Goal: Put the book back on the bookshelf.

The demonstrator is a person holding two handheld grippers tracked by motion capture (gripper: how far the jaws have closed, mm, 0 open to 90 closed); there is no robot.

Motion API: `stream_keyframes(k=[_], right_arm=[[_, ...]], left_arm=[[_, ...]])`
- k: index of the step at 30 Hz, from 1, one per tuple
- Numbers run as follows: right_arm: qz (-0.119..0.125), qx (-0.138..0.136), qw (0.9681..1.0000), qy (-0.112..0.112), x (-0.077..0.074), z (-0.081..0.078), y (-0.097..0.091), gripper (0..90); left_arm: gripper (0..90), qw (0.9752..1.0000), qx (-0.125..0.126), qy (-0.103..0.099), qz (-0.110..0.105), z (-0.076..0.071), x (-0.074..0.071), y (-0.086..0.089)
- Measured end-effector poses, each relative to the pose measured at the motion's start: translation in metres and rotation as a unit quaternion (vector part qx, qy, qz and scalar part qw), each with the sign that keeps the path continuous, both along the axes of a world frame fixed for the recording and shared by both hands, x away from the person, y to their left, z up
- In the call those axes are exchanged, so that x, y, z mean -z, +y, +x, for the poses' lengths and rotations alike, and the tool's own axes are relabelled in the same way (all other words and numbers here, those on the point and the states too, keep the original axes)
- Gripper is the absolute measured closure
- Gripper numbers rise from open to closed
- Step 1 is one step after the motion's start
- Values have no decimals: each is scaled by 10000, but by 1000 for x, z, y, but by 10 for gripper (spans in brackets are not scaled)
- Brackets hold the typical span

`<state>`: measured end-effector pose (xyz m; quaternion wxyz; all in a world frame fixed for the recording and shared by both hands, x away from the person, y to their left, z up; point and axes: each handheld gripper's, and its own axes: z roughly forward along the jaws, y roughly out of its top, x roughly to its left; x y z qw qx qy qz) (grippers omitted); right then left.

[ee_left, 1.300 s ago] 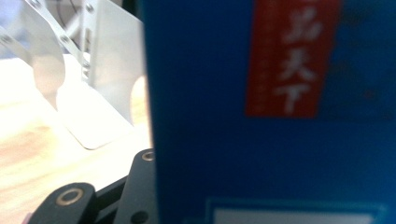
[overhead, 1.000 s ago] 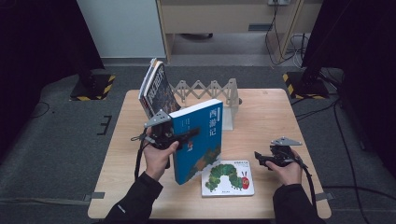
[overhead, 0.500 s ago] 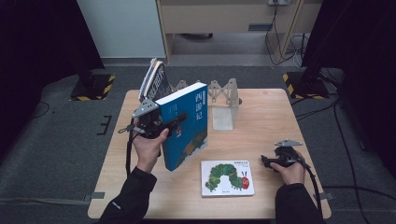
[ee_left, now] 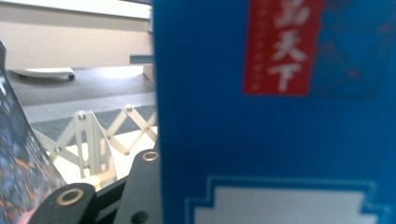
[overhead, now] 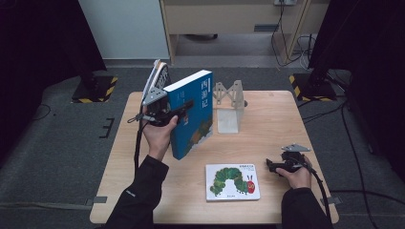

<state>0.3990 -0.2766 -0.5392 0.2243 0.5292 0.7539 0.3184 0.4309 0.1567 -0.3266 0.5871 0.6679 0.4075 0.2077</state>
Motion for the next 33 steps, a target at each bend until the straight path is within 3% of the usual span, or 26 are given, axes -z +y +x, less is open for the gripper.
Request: stream_keyframes(k=[5,12,22,30,33], right_arm=[[7,2,10000,41,0,0,0,53],[25,37,10000,59,0,1,0,45],[8,29,10000,52,0,1,-1,39],[9,29,10000,52,0,1,-1,39],[8,29,10000,52,0,1,-1,39]], left_arm=[[610,9997,-160,-105,157,12,-6,-7],[610,9995,-290,-126,69,30,-2,-13],[610,9974,-686,-146,134,58,13,-20],[610,9966,-818,-2,118,74,27,-21],[609,9962,-842,11,221,78,33,-27]])
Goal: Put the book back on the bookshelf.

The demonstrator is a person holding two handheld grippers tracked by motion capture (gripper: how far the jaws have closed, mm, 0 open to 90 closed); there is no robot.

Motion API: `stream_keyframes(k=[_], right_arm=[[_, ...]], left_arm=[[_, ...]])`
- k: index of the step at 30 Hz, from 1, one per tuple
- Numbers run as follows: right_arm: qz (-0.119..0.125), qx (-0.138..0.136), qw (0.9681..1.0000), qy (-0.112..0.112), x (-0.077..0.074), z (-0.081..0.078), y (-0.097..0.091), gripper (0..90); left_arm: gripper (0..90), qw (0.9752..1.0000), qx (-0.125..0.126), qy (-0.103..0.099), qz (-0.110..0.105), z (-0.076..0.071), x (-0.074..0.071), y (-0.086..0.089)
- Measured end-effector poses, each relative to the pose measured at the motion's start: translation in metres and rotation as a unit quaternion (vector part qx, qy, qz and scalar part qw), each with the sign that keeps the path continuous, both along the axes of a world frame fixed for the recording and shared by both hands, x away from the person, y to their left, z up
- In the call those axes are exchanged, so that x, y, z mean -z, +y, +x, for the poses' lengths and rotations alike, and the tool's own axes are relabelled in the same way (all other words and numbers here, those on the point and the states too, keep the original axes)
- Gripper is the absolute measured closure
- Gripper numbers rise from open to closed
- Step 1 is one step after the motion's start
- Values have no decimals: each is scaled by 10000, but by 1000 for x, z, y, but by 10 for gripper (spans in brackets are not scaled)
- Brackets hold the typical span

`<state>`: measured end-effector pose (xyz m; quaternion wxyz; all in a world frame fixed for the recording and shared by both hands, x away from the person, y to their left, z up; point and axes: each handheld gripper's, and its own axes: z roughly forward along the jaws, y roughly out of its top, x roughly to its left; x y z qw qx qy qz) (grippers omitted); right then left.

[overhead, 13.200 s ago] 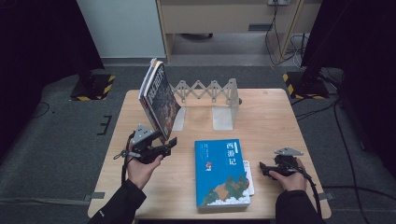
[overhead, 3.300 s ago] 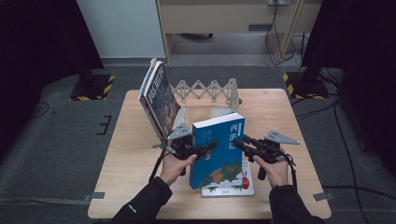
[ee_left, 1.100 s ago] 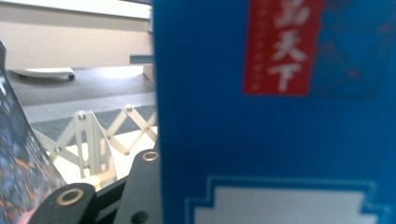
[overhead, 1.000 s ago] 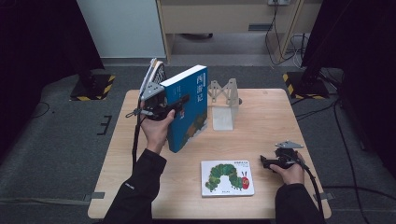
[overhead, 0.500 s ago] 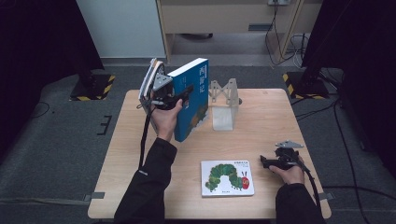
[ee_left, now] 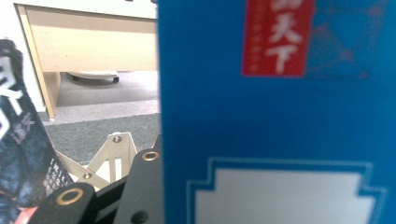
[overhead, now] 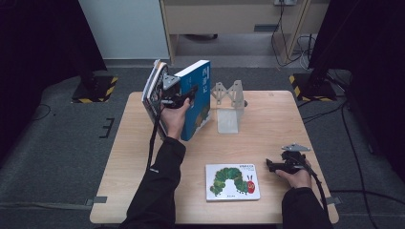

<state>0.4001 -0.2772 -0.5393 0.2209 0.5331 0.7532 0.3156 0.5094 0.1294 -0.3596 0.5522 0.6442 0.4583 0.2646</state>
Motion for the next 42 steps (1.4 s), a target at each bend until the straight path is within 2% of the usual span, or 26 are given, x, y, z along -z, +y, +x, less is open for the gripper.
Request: stream_keyframes(k=[7,10,18,24,31,37,42], right_arm=[[0,0,10000,2,0,0,0,39],[4,-1,10000,5,0,0,0,39],[0,-1,10000,2,0,0,0,39],[2,7,10000,5,0,0,0,39],[6,17,10000,1,0,0,0,39],[5,22,10000,-5,0,0,1,39],[0,4,10000,2,0,-1,0,39]], left_arm=[[610,9999,44,119,15,7,11,-10],[610,9998,-3,153,-81,12,16,-13],[609,9996,-136,247,-28,21,24,-17],[609,9996,-117,264,48,23,30,-19],[607,9997,-79,237,22,19,35,-20],[600,9996,-43,183,233,11,37,-25],[598,9990,-2,244,387,1,36,-24]])
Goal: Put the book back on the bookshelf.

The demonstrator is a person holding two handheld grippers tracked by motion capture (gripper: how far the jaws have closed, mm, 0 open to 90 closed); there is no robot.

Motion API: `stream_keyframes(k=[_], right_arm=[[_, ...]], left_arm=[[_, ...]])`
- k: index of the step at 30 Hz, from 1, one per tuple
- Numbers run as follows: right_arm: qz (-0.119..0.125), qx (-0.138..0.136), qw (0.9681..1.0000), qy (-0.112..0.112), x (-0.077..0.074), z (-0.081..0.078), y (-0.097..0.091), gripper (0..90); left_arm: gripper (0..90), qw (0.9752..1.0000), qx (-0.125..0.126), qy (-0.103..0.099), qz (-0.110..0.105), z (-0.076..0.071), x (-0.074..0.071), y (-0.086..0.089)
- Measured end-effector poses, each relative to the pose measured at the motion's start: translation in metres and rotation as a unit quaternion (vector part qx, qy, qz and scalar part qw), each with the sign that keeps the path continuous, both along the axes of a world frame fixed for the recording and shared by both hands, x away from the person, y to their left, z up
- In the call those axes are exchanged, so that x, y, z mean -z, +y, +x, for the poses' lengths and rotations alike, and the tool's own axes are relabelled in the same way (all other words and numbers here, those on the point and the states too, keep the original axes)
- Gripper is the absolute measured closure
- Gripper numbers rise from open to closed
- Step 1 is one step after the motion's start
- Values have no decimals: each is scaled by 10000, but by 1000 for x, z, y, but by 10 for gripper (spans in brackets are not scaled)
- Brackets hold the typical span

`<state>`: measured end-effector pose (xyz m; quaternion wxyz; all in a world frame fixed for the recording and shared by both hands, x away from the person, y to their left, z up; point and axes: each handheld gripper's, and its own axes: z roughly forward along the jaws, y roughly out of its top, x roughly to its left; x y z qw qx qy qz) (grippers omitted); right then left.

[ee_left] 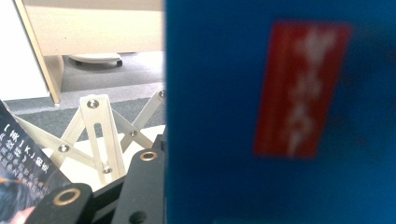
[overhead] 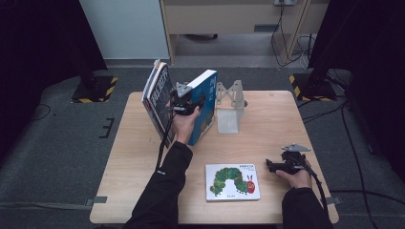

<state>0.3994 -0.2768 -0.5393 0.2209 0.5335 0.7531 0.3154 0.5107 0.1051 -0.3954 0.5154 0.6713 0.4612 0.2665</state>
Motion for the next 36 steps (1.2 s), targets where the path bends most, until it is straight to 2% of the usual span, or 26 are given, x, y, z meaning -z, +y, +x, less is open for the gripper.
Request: stream_keyframes(k=[4,7,13,21,27,36], right_arm=[[-1,-4,10000,-3,0,0,0,39],[-1,-20,10000,-6,0,0,0,39],[3,-16,10000,-11,0,-1,0,39],[6,-12,10000,-11,0,-1,1,39],[7,-7,10000,-10,0,-1,1,39],[6,-6,10000,-12,0,-1,1,39]], left_arm=[[596,9999,54,-11,123,-10,1,-1],[595,9999,23,27,127,-14,1,0],[592,9996,-37,43,274,-30,5,4],[587,9998,-18,-13,219,-41,10,6],[581,9997,-134,-41,197,-49,15,9],[582,9997,-188,-99,130,-49,16,4]])
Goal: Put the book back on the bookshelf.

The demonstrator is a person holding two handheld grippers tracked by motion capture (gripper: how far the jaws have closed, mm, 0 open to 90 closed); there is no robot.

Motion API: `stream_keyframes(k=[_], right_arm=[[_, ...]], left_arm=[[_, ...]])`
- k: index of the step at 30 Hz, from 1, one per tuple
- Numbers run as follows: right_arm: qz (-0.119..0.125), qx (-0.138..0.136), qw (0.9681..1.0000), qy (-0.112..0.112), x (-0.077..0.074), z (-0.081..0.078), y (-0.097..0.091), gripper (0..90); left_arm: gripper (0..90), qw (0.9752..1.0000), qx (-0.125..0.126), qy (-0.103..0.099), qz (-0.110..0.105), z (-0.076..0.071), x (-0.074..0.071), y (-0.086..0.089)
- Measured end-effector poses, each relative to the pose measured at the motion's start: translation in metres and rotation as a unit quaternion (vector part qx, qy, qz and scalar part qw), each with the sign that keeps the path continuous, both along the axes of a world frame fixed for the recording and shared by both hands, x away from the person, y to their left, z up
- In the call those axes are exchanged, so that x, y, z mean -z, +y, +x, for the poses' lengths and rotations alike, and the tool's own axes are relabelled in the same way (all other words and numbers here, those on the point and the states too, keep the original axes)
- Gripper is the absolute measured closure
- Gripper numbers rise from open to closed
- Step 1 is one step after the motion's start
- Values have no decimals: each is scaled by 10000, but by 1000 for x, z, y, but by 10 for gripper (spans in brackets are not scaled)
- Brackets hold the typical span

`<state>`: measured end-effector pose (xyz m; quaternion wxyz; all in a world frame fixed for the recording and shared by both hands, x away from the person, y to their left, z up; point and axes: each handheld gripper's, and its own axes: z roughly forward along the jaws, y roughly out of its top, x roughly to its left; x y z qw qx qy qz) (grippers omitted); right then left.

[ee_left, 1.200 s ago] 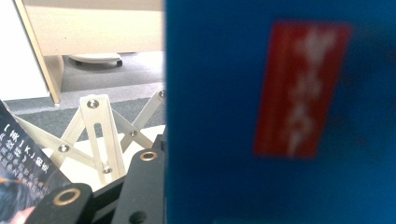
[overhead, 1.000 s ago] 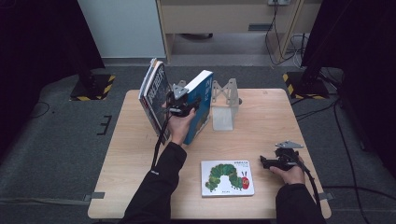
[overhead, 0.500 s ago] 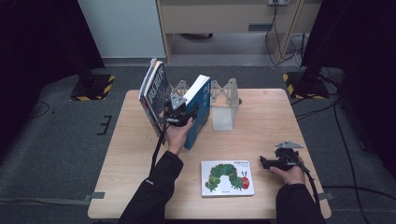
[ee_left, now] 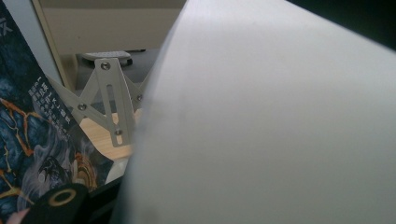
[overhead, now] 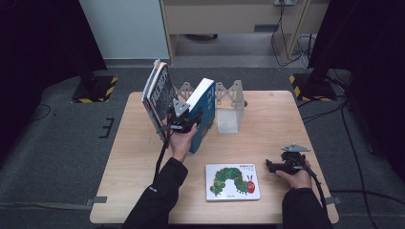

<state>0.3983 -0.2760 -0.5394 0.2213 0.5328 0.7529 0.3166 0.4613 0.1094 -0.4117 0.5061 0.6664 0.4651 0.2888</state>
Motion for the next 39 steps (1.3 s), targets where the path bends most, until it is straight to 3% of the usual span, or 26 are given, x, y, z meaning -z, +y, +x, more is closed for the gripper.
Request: stream_keyframes(k=[4,13,20,25,32,39], right_arm=[[0,1,10000,0,0,0,0,39],[-2,0,10000,0,0,0,0,38],[-4,-4,10000,-1,0,0,0,38],[-2,-2,10000,4,0,0,0,39],[-2,8,10000,4,0,0,0,38],[-2,10,10000,4,0,0,0,38]], left_arm=[[584,9999,-113,-37,11,3,0,-4],[575,9999,-76,-128,-57,11,2,-7],[550,9994,60,-115,-306,-2,8,4],[566,9995,56,-155,-288,-11,9,8],[588,9994,-197,-187,-231,-12,8,2],[591,9990,-315,-189,-240,-3,8,1]])
